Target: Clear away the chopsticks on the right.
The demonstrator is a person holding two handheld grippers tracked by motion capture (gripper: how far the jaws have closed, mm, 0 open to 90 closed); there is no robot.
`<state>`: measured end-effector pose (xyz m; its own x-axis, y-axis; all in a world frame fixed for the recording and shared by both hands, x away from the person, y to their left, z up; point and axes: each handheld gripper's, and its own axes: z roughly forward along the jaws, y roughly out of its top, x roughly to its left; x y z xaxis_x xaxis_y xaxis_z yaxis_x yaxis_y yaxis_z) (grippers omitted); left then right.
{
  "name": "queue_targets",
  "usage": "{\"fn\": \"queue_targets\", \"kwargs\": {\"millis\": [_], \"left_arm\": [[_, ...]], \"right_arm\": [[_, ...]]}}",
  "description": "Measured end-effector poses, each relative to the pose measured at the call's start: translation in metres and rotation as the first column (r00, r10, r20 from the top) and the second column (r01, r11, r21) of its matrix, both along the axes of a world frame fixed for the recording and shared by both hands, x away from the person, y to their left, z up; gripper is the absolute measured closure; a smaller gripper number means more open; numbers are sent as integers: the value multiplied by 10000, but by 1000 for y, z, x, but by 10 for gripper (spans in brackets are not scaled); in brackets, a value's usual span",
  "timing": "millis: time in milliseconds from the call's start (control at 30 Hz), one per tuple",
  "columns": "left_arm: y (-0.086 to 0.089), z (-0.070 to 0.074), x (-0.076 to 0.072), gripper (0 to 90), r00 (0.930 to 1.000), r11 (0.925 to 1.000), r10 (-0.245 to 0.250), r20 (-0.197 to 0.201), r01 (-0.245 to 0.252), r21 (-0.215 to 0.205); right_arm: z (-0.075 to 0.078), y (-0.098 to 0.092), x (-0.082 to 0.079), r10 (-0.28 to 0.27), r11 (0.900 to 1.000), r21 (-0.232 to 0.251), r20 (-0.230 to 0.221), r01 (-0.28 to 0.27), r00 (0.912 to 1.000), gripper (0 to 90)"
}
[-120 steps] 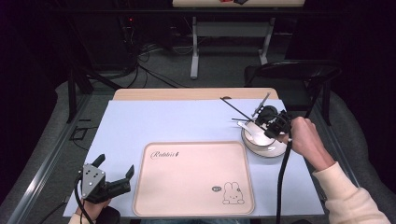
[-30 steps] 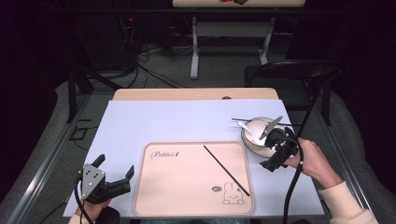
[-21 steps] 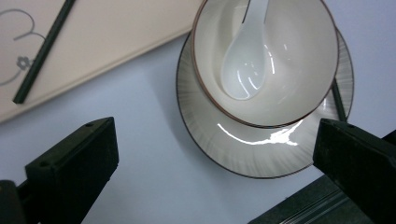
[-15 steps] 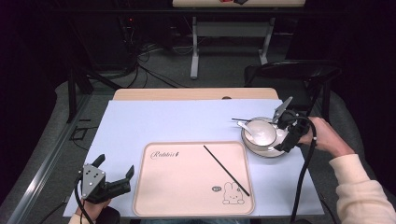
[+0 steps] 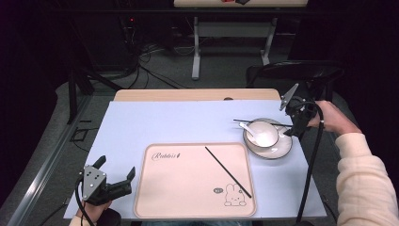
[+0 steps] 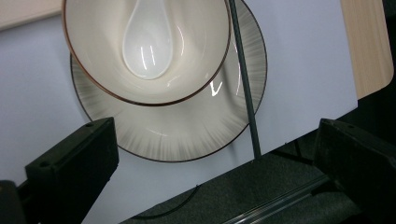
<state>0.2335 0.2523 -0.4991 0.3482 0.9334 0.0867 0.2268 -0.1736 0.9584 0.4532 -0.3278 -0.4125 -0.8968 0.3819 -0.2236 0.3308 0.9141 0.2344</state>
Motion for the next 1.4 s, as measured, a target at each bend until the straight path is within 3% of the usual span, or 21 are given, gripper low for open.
{"fn": "queue_targets", "kwargs": {"millis": [300, 333, 400, 600, 700, 733, 867, 1000, 1067, 1200, 1400], "left_arm": [[-1, 0, 0, 0, 10000, 10000, -16, -9, 16, 11], [-1, 0, 0, 0, 10000, 10000, -30, -13, 30, 16], [-1, 0, 0, 0, 10000, 10000, -22, -10, 22, 14], [0, 0, 0, 0, 10000, 10000, -34, 3, 34, 5], [0, 0, 0, 0, 10000, 10000, -33, 10, 33, -10], [0, 0, 0, 0, 10000, 10000, -38, -5, 38, -3], [0, 0, 0, 0, 10000, 10000, -29, 3, 29, -3], [0, 0, 0, 0, 10000, 10000, -54, -8, 54, 16], [0, 0, 0, 0, 10000, 10000, -39, -1, 39, 5], [0, 0, 0, 0, 10000, 10000, -24, 6, 24, 2], [0, 0, 0, 0, 10000, 10000, -18, 5, 18, -1]], "right_arm": [[-16, -2, 25, 201, 9983, -542, -152, -209, 9997, 0], [-14, -3, 27, 93, 9996, -261, -191, -97, 9998, 2], [-11, -4, 32, 159, 9998, -141, 228, -156, 9996, 33], [-18, -3, 48, 44, 9991, -423, -89, -47, 10000, 91], [-25, 0, 55, -104, 9967, -803, 46, 107, 9999, 178], [-28, 1, 57, -193, 9956, -914, 115, 203, 9997, 262], [-38, 2, 62, -312, 9923, -1203, -35, 306, 9995, 353], [-49, 9, 67, 40, 9894, -1450, -320, -86, 9995, 457], [-51, 13, 68, 88, 9888, -1484, -444, -153, 9990, 584], [-60, 19, 71, 199, 9870, -1581, -504, -277, 9985, 643], [-70, 22, 73, 200, 9833, -1788, -740, -330, 9971, 648]]}}
